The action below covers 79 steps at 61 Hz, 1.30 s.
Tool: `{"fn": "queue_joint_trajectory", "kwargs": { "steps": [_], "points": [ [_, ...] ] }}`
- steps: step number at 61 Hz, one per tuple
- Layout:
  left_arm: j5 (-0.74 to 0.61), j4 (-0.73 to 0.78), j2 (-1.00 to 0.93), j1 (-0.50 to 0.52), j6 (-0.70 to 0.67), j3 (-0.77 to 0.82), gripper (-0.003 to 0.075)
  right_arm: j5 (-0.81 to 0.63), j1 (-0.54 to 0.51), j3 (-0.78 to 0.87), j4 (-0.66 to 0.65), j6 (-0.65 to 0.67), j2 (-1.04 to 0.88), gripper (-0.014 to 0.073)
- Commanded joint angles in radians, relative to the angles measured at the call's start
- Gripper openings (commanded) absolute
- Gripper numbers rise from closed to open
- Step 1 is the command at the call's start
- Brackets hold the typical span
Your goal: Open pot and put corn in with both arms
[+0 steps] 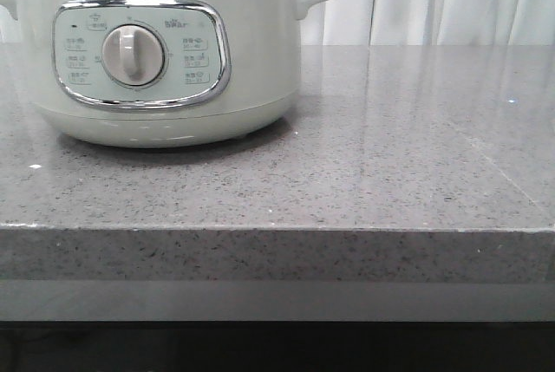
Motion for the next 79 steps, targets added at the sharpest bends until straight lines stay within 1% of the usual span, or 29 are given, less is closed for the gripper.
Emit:
{"fn": "queue_joint_trajectory", "kwargs": {
  "steps": [1,12,28,39,55,66,79],
  "points": [
    [-0.091,-0.034,0.035,-0.002,-0.006,-0.105,0.02,-0.073,-0.005,-0.026,0.001,-0.009,0.008,-0.0067],
    [-0.088,-0.034,0.129,-0.002,-0.006,-0.184,0.02,-0.073,-0.005,-0.026,0.001,-0.009,0.008,-0.0067],
    [-0.062,-0.034,0.143,-0.002,-0.006,-0.186,0.02,-0.073,-0.005,-0.026,0.001,-0.009,0.008,-0.0067],
    [-0.007,-0.034,0.143,-0.002,-0.006,-0.186,0.02,-0.073,-0.005,-0.026,0.001,-0.009,0.008,-0.0067],
    [-0.025,-0.034,0.143,-0.002,-0.006,-0.14,0.02,-0.078,-0.005,-0.017,0.001,-0.009,0.008,-0.0067],
    [-0.079,-0.034,0.143,-0.002,-0.006,-0.126,0.02,-0.078,-0.005,-0.017,0.001,-0.009,0.008,-0.0067],
    [-0.073,-0.034,0.143,-0.002,-0.004,-0.126,0.0204,-0.078,-0.005,-0.017,0.001,-0.009,0.008,-0.0067]
  ]
}}
